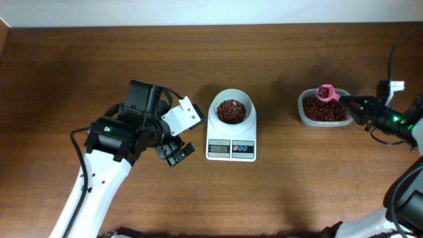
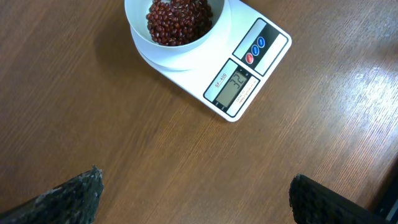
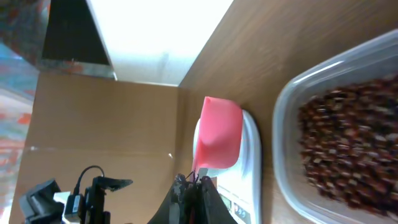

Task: Scoop and weigh 50g on scale
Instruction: 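Push the scoop into the red beans and drag to fill it, then carry the filled scoop over the white bowl with the right gripper, then tilt the scoop to pour beans into the white bowl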

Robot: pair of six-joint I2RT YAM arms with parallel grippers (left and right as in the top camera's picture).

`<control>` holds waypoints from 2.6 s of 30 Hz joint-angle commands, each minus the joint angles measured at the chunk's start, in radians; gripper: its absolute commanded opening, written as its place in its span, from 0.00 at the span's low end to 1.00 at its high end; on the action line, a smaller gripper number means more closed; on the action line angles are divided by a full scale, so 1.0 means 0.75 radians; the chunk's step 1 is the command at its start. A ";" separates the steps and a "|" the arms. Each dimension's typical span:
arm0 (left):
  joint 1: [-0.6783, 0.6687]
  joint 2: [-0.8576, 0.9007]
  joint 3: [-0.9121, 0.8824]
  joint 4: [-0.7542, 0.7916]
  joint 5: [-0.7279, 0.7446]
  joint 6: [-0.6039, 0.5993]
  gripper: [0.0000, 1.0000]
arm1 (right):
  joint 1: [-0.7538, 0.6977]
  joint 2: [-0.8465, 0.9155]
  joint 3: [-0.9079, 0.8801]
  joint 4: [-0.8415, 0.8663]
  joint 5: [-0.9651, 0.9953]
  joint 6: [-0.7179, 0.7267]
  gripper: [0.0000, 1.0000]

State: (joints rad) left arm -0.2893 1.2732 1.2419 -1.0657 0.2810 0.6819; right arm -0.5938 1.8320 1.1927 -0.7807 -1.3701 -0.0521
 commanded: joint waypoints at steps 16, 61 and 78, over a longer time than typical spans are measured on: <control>0.006 -0.014 0.020 0.002 0.015 0.021 0.99 | 0.605 0.012 -0.005 0.100 -0.043 0.065 0.04; 0.006 -0.014 0.020 0.002 0.015 0.021 0.99 | 1.196 -0.227 0.221 0.154 1.353 -0.006 0.04; 0.006 -0.014 0.020 0.002 0.015 0.021 0.99 | 1.291 -0.225 0.355 -0.020 1.538 -0.106 0.04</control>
State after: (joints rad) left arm -0.2893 1.2732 1.2419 -1.0653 0.2810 0.6819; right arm 0.3695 1.6817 1.4384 -0.8024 -0.2775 -0.1127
